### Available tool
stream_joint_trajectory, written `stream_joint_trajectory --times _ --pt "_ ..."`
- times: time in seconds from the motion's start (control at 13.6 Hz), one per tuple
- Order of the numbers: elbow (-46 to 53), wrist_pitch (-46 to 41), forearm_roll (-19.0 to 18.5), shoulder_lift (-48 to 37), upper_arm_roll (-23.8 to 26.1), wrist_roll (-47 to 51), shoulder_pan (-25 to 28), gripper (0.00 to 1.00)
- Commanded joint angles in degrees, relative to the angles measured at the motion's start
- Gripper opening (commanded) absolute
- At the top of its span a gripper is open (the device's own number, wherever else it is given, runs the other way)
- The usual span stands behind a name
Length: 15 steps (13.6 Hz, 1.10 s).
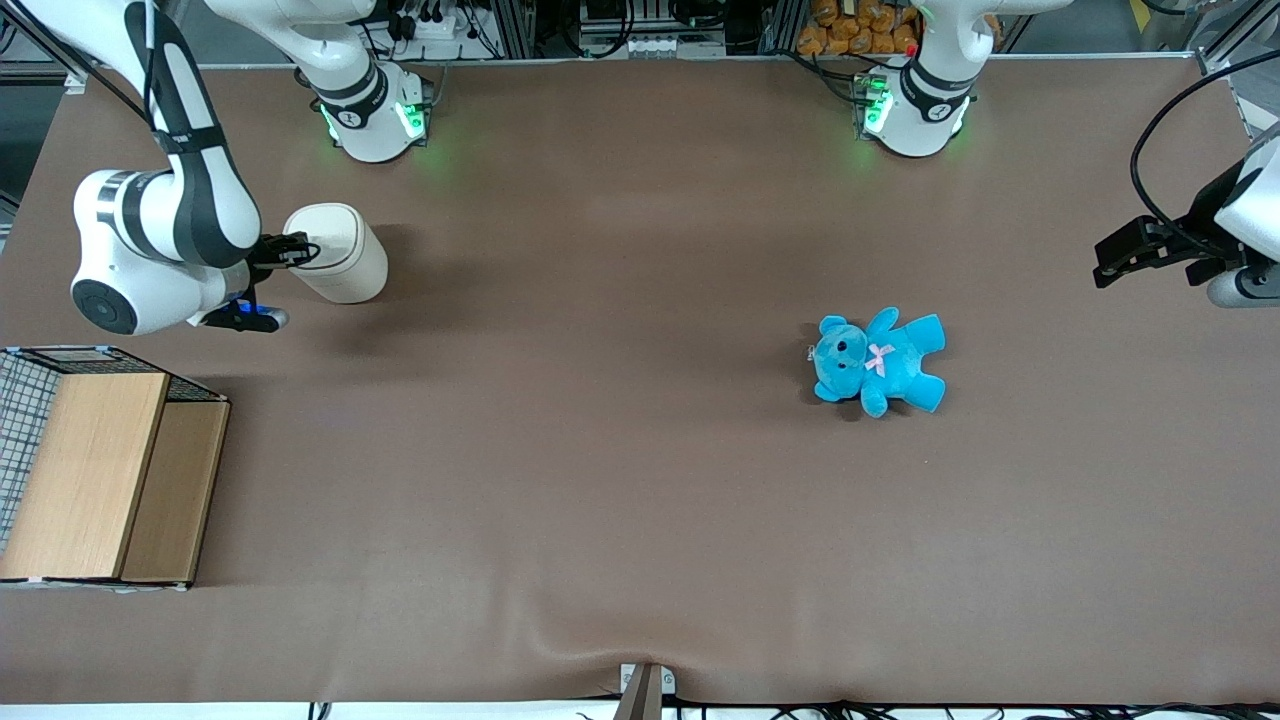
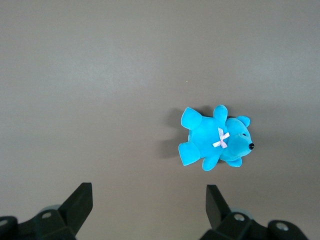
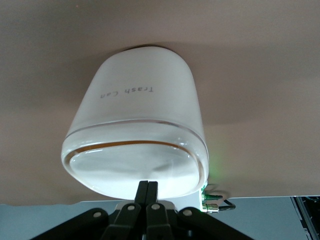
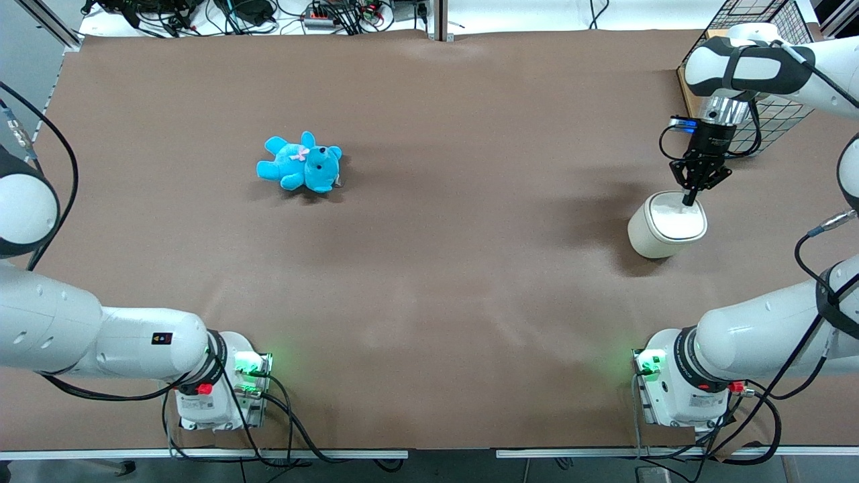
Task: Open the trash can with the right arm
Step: 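Push the trash can lid upward with the right gripper to flip it open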
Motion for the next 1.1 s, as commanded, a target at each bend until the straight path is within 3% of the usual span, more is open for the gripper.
stream_joint_trajectory --times 0.0,0.74,1.03 --pt "-0.9 1.2 0.9 1.4 0.2 -0.7 -1.8 0.0" --pt "-3.6 6.7 1.0 3.8 0.2 -0.8 -2.1 0.0" --pt "-1.5 1.9 1.0 0.9 0.4 -0.7 -1.7 0.0"
